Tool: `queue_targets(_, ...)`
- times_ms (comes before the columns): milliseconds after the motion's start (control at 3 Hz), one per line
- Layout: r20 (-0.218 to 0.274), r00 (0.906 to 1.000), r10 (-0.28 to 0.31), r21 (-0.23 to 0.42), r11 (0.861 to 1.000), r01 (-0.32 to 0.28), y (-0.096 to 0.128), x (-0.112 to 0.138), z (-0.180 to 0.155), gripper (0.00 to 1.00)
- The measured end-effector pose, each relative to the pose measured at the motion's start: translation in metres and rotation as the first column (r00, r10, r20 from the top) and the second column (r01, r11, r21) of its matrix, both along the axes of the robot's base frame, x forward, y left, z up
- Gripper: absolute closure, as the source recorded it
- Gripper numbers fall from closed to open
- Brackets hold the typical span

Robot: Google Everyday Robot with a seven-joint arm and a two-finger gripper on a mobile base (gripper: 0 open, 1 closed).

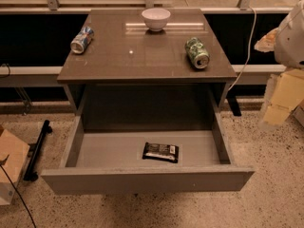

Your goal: Pick rxbar chocolate from top drawer and place on counter

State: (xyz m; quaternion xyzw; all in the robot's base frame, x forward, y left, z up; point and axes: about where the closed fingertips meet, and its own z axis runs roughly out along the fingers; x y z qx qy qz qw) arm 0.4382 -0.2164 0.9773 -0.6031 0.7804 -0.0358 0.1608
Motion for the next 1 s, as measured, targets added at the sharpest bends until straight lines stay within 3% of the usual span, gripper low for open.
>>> queue_targets(333,0.000,1.0000,0.000,0.000,1.000,0.000,0.000,0.000,0.000,0.00)
queue_targets(667,0.034,0.9994,0.012,0.109,0.994,-0.016,0.007,0.009,-0.015,0.00)
queue_targets(1000,0.048,0.9966,0.066,0.221,0.972,-0.075,0.021,0.022,-0.034,0.00)
